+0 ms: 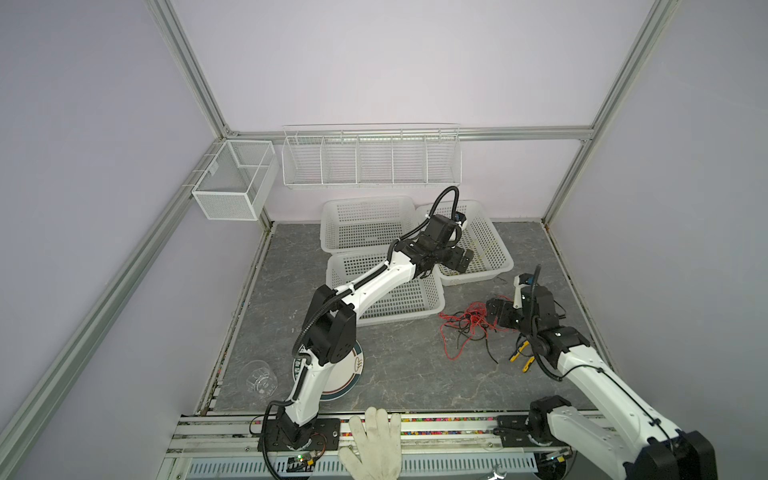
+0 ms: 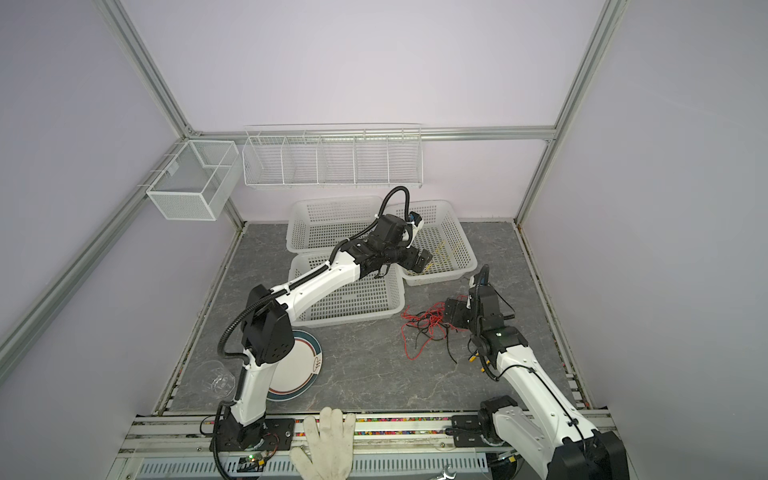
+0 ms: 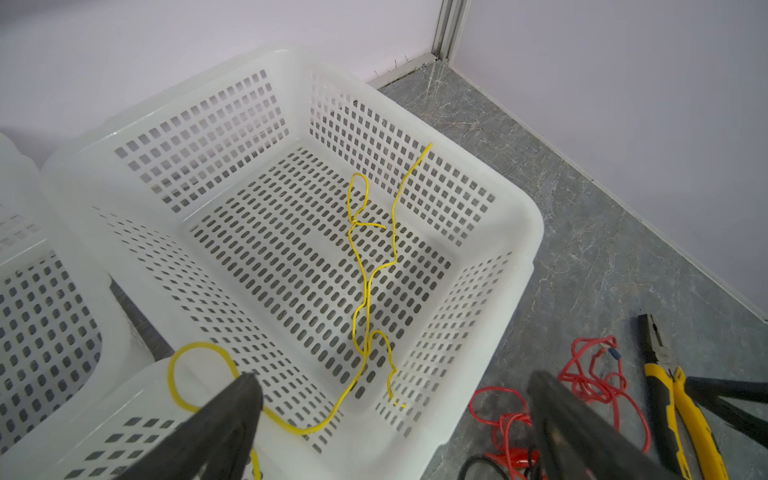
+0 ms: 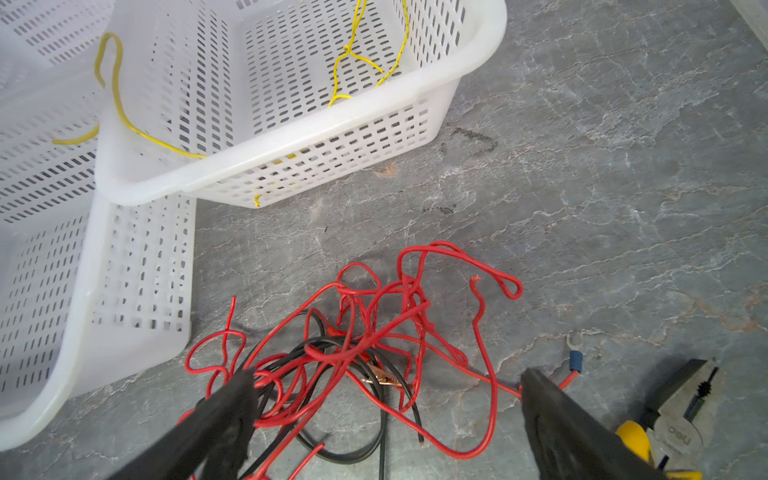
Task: Untangle the cables
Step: 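Move the left gripper back toward the red wire bundle near the right gripper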
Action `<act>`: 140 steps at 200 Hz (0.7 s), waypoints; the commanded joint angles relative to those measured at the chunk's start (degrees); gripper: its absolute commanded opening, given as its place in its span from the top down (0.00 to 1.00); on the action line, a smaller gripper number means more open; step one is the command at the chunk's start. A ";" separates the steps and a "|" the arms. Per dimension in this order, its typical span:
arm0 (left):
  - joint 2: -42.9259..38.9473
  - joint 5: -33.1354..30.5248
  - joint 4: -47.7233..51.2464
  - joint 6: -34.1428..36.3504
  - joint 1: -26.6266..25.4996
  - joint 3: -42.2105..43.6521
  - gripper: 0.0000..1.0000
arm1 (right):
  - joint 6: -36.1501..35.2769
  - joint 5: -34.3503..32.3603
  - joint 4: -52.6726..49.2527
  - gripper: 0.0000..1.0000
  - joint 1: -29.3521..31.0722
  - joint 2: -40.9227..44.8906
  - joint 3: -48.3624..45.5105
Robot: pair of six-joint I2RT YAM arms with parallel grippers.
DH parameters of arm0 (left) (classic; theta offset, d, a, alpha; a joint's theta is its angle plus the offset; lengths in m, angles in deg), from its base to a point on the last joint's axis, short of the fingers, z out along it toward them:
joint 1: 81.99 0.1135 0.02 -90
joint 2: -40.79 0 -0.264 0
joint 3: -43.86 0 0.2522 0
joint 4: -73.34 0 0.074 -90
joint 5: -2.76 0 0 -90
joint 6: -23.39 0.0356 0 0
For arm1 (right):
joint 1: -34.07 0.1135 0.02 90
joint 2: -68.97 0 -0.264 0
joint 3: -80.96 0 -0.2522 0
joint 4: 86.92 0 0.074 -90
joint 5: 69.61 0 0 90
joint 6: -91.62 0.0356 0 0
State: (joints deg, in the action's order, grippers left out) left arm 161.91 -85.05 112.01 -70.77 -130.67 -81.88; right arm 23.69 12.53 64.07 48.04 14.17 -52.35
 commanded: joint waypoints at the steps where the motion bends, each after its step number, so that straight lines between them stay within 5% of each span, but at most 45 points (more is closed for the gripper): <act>1: -4.55 -0.35 -2.43 -0.80 0.25 3.77 0.01 | -0.59 1.17 -0.22 0.00 0.10 -1.14 2.08; 88: -19.96 2.58 -25.85 -2.20 0.26 31.47 0.00 | -1.76 4.03 -3.43 0.02 0.23 -4.87 5.82; 140: -28.12 7.94 -44.51 -4.35 0.21 49.18 0.00 | -0.52 4.87 -10.82 0.18 0.96 -2.94 7.49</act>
State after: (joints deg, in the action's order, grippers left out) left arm 136.84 -81.05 80.30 -73.26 -130.67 -37.49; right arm 22.92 15.53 57.71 48.20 9.71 -45.95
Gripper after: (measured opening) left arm 0.999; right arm 0.853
